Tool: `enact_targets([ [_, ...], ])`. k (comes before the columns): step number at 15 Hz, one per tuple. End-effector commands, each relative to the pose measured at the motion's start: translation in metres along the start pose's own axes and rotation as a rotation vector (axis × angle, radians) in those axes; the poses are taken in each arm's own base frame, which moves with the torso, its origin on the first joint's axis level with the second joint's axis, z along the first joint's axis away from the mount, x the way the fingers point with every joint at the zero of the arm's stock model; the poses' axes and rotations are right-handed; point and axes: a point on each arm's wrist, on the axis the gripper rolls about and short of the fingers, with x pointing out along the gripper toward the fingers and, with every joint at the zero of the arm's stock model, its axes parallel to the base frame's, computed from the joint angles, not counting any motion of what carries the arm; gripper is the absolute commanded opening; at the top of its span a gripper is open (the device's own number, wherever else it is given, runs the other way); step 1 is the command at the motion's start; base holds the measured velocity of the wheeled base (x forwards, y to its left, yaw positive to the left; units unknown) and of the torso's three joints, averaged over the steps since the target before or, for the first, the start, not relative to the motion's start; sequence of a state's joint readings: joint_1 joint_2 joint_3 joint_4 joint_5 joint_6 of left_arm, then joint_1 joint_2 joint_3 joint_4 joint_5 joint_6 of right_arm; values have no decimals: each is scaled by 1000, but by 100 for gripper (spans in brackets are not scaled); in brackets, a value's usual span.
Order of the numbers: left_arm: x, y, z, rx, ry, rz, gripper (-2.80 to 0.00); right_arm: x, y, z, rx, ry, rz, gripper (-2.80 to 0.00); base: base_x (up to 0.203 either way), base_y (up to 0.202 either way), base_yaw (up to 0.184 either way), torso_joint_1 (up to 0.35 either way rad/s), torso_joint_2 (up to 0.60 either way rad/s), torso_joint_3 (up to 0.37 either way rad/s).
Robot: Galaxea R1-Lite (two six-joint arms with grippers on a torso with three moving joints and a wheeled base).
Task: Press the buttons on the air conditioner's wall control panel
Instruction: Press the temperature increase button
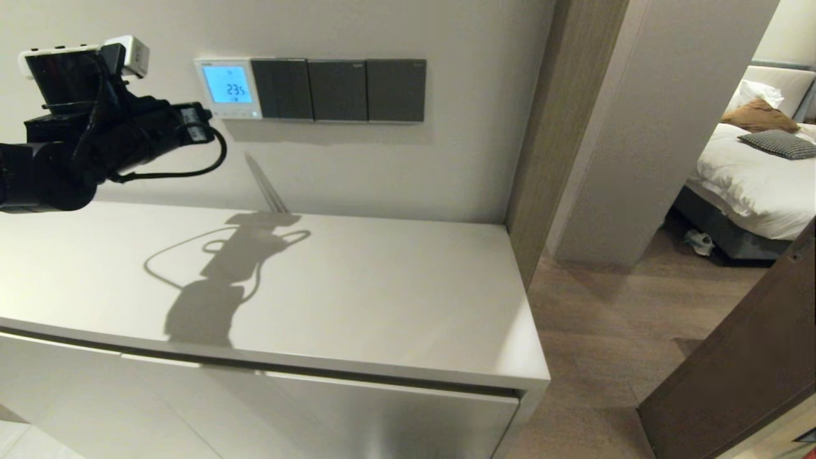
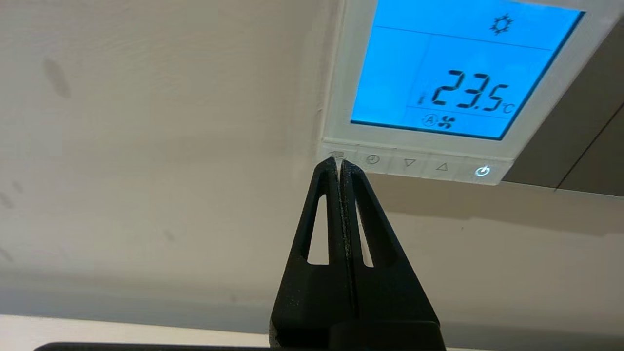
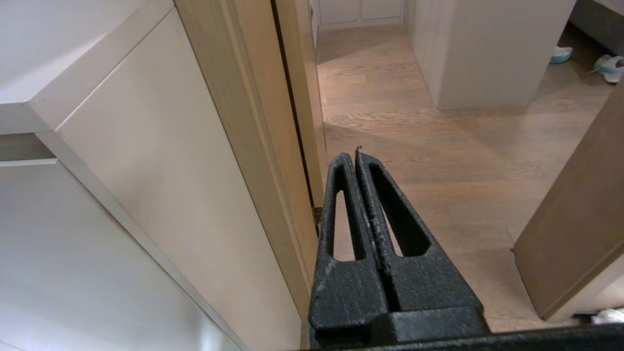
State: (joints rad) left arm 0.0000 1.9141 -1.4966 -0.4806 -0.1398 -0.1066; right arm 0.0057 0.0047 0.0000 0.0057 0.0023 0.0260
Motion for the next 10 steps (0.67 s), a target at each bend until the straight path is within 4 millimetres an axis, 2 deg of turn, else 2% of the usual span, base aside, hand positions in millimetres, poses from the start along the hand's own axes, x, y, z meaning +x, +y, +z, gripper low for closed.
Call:
enact_targets([
  [1, 3, 1, -1, -1, 2, -2, -280, 0, 0, 0, 0, 3, 1, -280, 0, 0, 0, 0, 0, 0],
  [10, 12, 3, -7, -2, 9, 1, -280, 0, 0, 0, 0, 3, 1, -280, 0, 0, 0, 0, 0, 0],
])
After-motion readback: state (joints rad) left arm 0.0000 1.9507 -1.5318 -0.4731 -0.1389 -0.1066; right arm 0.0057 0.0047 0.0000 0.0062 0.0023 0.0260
